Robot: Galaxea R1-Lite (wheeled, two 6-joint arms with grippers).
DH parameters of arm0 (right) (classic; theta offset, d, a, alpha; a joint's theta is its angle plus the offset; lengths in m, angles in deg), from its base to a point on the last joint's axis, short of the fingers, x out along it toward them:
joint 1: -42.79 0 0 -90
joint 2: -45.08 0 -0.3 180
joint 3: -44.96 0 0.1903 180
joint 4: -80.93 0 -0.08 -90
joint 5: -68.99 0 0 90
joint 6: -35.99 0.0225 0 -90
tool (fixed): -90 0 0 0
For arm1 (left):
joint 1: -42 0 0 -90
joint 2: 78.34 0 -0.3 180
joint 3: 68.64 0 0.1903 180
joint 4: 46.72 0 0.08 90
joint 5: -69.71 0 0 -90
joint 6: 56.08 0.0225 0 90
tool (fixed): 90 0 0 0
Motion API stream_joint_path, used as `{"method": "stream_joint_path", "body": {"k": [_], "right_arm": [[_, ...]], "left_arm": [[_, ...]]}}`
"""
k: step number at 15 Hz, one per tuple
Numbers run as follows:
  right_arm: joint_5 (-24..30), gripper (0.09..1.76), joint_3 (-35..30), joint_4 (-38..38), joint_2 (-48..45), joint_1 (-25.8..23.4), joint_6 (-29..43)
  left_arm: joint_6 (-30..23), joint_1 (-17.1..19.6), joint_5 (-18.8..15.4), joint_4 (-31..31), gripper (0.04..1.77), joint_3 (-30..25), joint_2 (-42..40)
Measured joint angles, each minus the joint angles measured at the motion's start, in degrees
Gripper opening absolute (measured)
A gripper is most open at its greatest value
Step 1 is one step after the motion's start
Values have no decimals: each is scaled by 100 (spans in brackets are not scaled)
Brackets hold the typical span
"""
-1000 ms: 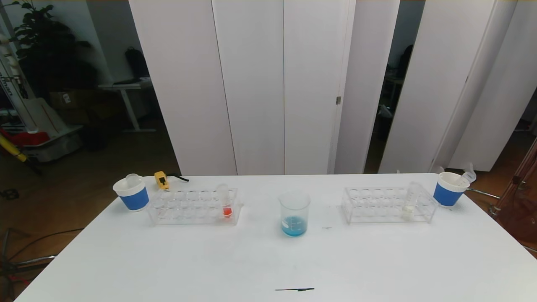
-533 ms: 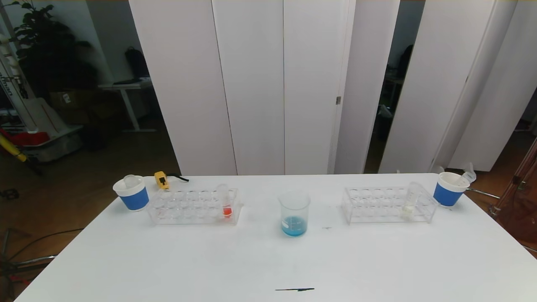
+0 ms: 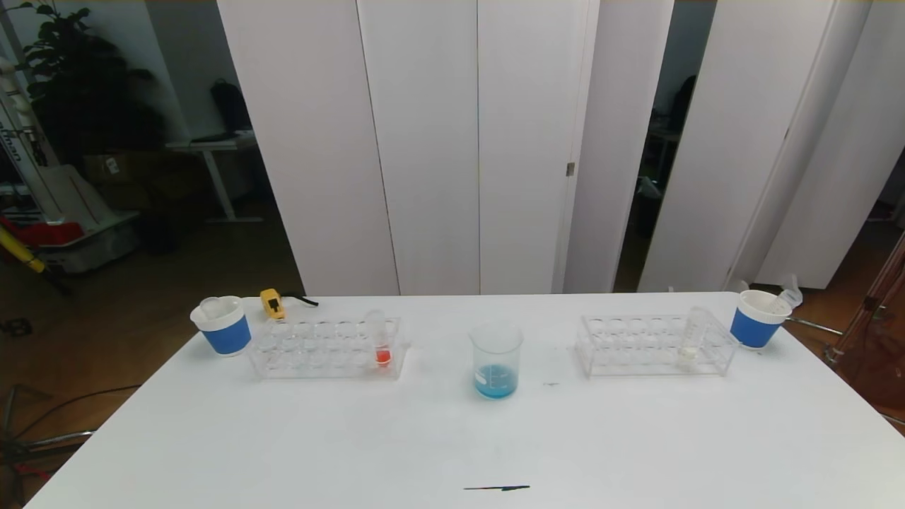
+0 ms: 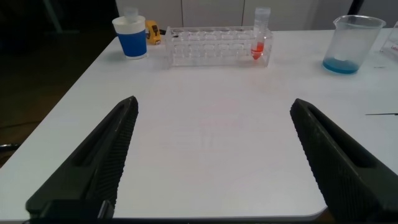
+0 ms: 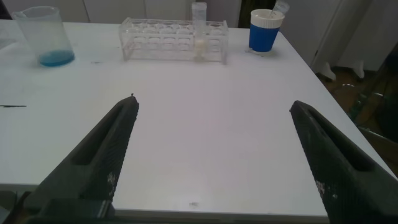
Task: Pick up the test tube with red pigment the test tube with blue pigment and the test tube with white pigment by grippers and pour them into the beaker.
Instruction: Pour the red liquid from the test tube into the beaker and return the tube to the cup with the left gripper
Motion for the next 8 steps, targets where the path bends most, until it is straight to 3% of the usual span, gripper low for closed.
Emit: {"method": "stream_joint_path", "body": {"k": [4,8], "right_arm": [[0,175,0,0,0,0,2],[0,175,0,0,0,2,2]], "left_arm": [[6,0,57,-30,175,88,2],[0,-2,16,402,175,853,7]]}}
